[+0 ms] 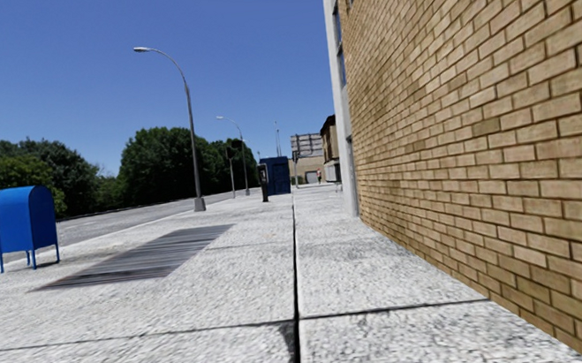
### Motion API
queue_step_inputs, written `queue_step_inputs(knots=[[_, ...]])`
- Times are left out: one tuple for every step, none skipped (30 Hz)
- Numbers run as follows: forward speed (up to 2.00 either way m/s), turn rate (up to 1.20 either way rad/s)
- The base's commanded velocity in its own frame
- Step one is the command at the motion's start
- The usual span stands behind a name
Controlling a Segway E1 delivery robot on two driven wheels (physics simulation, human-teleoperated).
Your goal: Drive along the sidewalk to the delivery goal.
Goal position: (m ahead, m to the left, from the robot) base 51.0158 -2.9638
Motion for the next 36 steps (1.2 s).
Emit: queue_step_inputs(knots=[[2.00,0.00],[2.00,0.00],[2.00,0.00],[2.00,0.00],[2.00,0.00],[2.00,0.00],[2.00,0.00],[2.00,0.00],[2.00,0.00],[2.00,0.00],[2.00,0.00],[2.00,0.00],[2.00,0.00],[2.00,0.00],[2.00,0.00],[2.00,0.00],[2.00,0.00],[2.00,0.00],[2.00,0.00],[2.00,0.00],[2.00,0.00],[2.00,0.00],[2.00,0.00],[2.00,0.00],[2.00,0.00],[2.00,0.00],[2.00,0.00],[2.00,0.00],[2.00,0.00],[2.00,0.00],[2.00,0.00],[2.00,0.00],[2.00,0.00],[2.00,0.00],[2.00,0.00],[2.00,0.00]])
